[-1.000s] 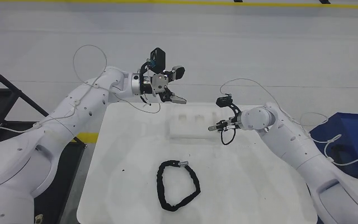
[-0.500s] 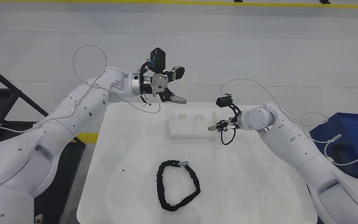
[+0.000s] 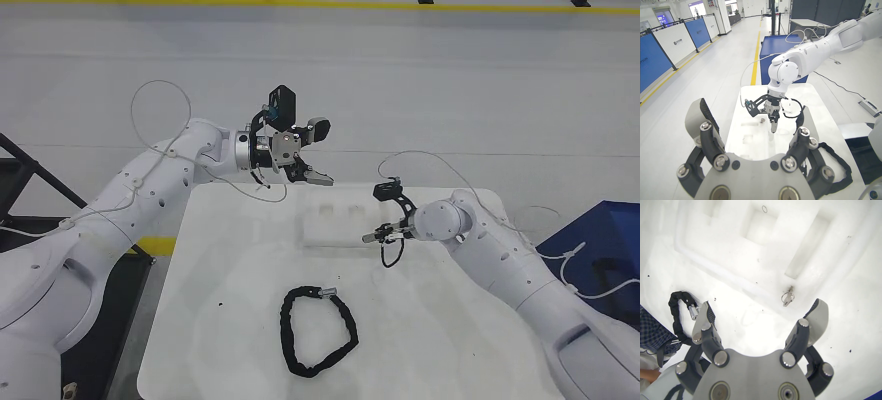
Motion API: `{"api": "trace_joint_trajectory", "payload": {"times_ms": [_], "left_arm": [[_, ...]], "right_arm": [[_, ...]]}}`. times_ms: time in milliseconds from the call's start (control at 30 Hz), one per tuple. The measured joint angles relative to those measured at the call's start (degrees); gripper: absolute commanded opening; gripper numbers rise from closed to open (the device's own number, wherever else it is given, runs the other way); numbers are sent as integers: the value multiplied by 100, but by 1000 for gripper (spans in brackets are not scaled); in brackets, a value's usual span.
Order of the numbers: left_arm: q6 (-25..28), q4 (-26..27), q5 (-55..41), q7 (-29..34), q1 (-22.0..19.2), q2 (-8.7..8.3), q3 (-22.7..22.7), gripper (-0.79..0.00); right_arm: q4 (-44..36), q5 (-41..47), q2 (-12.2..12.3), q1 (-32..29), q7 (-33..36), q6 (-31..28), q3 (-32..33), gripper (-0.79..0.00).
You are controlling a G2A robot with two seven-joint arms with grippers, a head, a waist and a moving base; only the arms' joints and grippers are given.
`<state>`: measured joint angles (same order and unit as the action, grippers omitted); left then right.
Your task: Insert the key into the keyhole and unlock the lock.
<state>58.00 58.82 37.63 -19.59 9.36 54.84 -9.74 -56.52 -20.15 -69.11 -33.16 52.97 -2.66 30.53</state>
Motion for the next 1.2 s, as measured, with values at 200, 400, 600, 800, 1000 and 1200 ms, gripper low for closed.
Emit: {"api": "trace_joint_trajectory", "payload": {"times_ms": [200, 400, 600, 800, 1000, 1200], "left_arm": [[0, 0, 0, 0, 0, 0, 0, 0], [0, 0, 0, 0, 0, 0, 0, 0], [0, 0, 0, 0, 0, 0, 0, 0], [0, 0, 0, 0, 0, 0, 0, 0], [0, 0, 0, 0, 0, 0, 0, 0], [0, 0, 0, 0, 0, 0, 0, 0]], "right_arm": [[-6, -182, -74, -46, -5, 323, -23, -191], [-74, -383, -134, -88, 34, 714, -26, -277], [-123, -517, -142, -157, 30, 1024, 78, -406], [-136, -575, -115, -242, -38, 1156, 266, -474], [-106, -650, -124, -306, -70, 1217, 371, -554], [25, -684, -184, -332, -117, 1238, 405, -622]]}}
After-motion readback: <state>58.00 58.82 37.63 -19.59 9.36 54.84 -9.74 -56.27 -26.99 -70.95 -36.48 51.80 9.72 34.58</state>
